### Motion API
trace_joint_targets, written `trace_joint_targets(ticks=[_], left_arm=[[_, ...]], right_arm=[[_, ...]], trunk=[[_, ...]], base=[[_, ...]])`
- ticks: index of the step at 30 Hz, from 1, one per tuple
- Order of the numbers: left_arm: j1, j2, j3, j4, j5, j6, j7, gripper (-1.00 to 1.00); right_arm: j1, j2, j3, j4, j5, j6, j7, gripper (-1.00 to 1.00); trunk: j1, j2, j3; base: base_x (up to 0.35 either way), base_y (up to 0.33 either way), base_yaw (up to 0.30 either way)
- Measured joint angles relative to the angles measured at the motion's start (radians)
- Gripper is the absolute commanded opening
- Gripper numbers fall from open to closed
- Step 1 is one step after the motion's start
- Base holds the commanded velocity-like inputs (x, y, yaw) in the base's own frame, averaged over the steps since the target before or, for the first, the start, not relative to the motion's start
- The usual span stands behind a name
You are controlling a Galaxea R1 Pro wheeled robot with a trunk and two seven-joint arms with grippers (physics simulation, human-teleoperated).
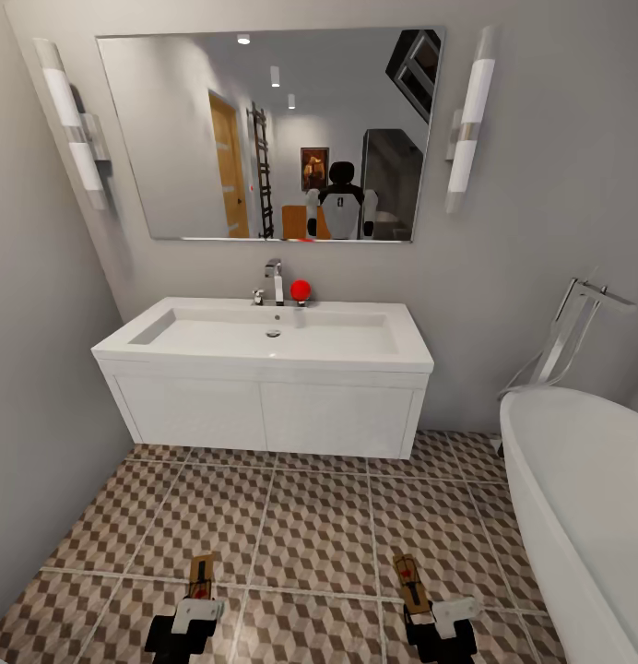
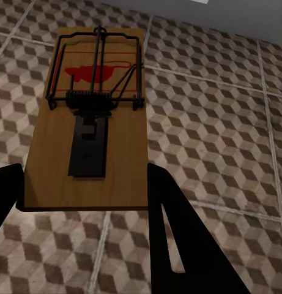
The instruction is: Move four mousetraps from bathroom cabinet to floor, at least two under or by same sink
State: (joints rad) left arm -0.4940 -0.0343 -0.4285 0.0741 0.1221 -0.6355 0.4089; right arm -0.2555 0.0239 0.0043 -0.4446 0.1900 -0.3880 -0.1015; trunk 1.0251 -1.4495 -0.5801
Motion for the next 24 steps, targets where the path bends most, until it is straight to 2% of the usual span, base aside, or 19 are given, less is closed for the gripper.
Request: trace_joint_targets(ticks=[15,18,21,24], left_arm=[[0.000,0.000,0.000,0.000,0.000,0.000,-0.001,-1.00],[0.000,-0.002,0.000,-0.002,-0.001,0.026,0.000,-1.00],[0.001,-0.007,0.003,-0.008,-0.001,0.143,-0.001,-1.00],[0.000,-0.008,0.004,-0.071,-0.003,0.354,-0.005,-1.00]], right_arm=[[0.000,0.001,0.000,0.002,0.000,0.000,0.000,-1.00],[0.000,0.004,0.000,0.002,-0.002,-0.001,0.000,-1.00],[0.000,0.012,0.000,-0.001,-0.001,0.004,-0.002,-1.00],[-0.002,0.042,0.001,-0.028,0.003,0.029,-0.039,-1.00]], trunk=[[0.000,0.000,0.000],[0.000,0.000,0.000],[0.000,0.000,0.000],[0.000,0.000,0.000]], base=[[0.000,0.000,0.000],[0.000,0.000,0.000],[0.000,0.000,0.000],[0.000,0.000,0.000]])
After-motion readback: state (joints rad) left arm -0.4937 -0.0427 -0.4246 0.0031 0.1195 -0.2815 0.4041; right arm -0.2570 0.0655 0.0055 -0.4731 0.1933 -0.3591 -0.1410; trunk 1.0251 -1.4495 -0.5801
